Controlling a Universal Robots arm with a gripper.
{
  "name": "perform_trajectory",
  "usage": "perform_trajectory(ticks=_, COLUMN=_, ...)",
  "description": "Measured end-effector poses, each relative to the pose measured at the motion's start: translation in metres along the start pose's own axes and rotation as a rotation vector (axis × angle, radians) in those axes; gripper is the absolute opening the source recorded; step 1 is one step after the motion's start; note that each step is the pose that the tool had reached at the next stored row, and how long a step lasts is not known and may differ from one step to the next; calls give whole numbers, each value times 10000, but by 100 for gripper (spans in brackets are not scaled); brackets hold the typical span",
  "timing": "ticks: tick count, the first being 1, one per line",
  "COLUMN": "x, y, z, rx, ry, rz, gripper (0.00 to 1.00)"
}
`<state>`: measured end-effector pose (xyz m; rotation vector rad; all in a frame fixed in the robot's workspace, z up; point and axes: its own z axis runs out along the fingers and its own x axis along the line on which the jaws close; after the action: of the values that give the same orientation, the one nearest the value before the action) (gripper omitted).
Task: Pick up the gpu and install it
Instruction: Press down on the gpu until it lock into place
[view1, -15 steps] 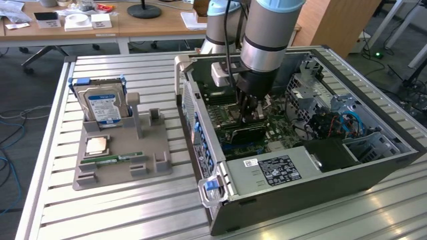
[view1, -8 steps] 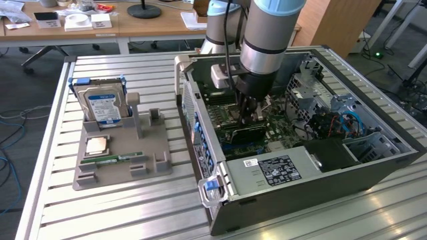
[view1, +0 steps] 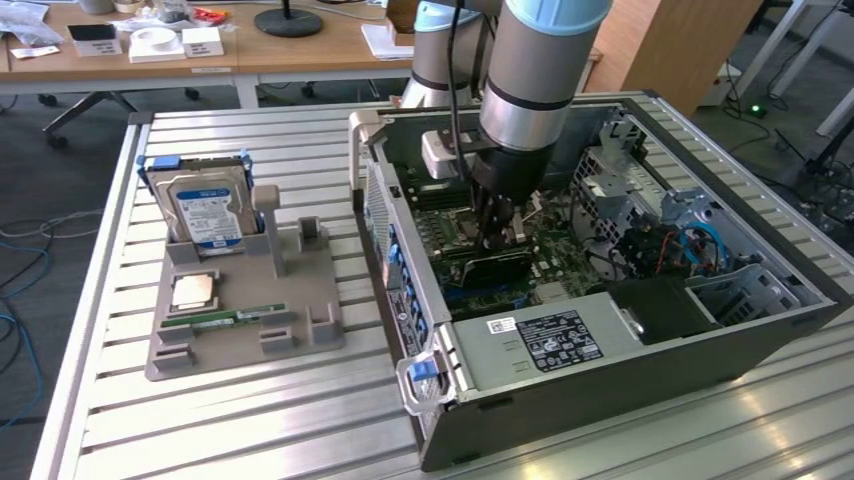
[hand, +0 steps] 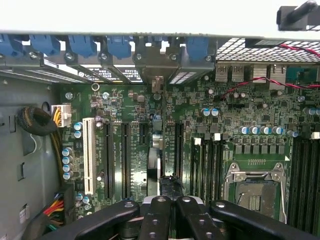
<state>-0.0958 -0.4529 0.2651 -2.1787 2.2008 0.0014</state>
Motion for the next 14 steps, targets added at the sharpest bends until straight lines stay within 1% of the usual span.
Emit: perform_trajectory(ticks=14, x=19, y=-1, z=4, rx=1, ry=-1, rz=0, gripper=11)
